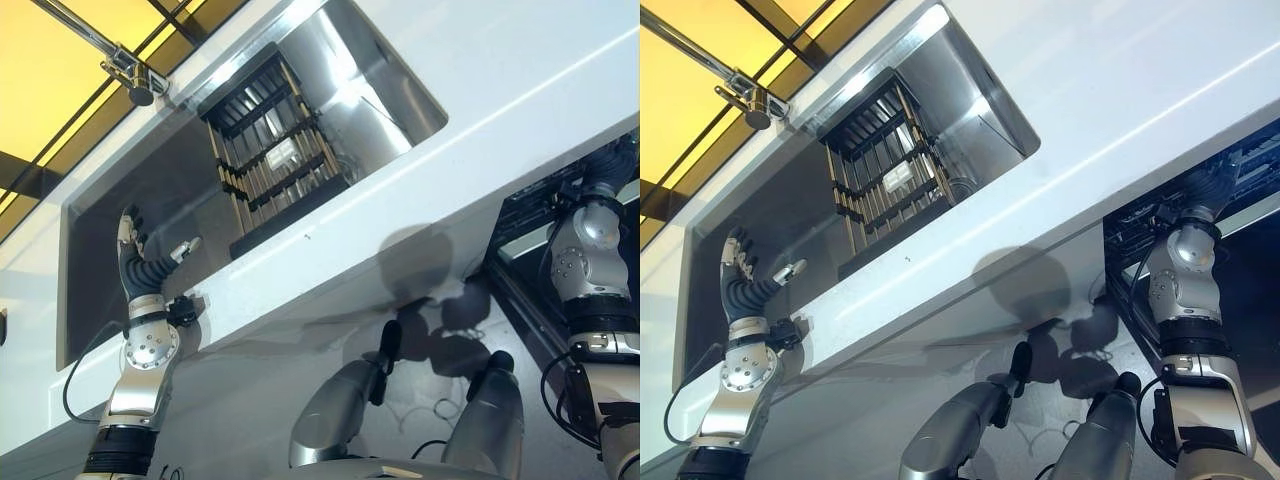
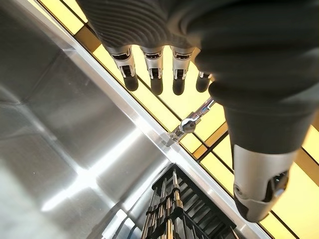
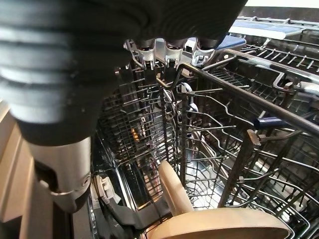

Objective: Pick up plates and place into dishwasher.

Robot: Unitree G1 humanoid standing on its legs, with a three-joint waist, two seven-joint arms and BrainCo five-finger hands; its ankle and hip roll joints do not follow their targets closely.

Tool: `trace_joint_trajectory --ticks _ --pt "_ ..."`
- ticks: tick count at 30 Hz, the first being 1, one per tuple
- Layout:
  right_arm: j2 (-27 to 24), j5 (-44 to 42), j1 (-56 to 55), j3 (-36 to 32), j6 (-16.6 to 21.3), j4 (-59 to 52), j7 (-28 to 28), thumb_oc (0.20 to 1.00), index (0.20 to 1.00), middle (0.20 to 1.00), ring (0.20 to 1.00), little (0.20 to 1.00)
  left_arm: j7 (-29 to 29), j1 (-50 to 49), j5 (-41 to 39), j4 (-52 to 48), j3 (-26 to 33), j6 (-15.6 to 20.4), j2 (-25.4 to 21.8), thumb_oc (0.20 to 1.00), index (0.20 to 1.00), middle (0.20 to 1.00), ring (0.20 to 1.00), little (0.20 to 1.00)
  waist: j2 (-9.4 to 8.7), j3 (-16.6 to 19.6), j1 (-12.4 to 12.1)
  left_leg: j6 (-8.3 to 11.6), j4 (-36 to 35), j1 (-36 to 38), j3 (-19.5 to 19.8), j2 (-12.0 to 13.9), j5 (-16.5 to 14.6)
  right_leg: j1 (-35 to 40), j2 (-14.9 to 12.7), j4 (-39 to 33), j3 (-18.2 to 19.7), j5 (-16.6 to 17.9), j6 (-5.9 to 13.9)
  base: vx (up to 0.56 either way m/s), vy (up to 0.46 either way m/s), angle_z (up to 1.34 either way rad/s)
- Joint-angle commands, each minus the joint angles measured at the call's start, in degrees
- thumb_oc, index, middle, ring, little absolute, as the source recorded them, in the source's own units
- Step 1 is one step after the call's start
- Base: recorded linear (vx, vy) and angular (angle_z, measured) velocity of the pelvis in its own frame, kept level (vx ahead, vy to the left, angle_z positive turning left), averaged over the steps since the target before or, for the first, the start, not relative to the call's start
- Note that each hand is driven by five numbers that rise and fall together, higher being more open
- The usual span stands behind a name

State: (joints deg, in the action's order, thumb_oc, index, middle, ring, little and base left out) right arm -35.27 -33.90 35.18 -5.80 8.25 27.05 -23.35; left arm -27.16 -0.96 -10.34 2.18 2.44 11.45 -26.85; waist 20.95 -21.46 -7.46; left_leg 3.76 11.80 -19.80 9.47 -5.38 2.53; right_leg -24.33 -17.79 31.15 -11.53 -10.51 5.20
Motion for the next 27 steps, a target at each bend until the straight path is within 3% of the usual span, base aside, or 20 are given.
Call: trace_joint_trajectory --ticks 1,9,15,27 --pt "8.7 5.7 13.3 11.0 -1.3 -11.3 5.2 1.0 1.0 1.0 1.0 1.0 -2.4 2.5 -0.7 -1.2 -1.1 -0.8 -5.2 1.0 1.0 1.0 1.0 1.0 -3.47 -4.1 -3.6 -4.28 4.5 -4.0 -4.1 -5.2 -0.4 4.5 -4.0 -15.9 5.6 15.2 0.44 -0.08 -0.025 -0.01" --pt "4.7 14.7 7.8 11.5 -10.3 -16.5 1.6 1.0 1.0 1.0 1.0 1.0 -4.1 5.1 -0.7 -0.6 -0.5 -2.8 -5.9 1.0 1.0 1.0 1.0 1.0 -5.27 -4.7 0.5 -4.4 2.6 -3.2 -4.6 -3.6 -0.1 2.8 -1.6 -17.2 9.7 16.5 0.35 -0.09 -0.074 -0.01" --pt "3.9 16.7 4.8 10.3 -11.2 -18.6 -0.6 1.0 1.0 1.0 1.0 1.0 -5.2 7.1 0.0 0.1 -0.8 -4.2 -6.1 1.0 1.0 1.0 1.0 1.0 -6.47 -4.9 2.7 -4.51 2.0 -2.7 -4.6 -2.6 -0.4 1.9 0.5 -17.7 12.6 16.6 0.3 -0.08 -0.113 -0.09" --pt "5.0 23.1 -6.4 5.7 -14.1 -25.9 -11.6 1.0 1.0 1.0 1.0 1.0 -6.3 9.6 2.3 0.9 -0.3 -5.4 -7.0 1.0 1.0 1.0 1.0 1.0 -9.29 -5.1 8.0 -3.95 1.0 -2.4 -7.5 0.4 -1.3 0.7 3.4 -19.2 15.6 16.8 0.56 -0.06 -0.115 -0.21"
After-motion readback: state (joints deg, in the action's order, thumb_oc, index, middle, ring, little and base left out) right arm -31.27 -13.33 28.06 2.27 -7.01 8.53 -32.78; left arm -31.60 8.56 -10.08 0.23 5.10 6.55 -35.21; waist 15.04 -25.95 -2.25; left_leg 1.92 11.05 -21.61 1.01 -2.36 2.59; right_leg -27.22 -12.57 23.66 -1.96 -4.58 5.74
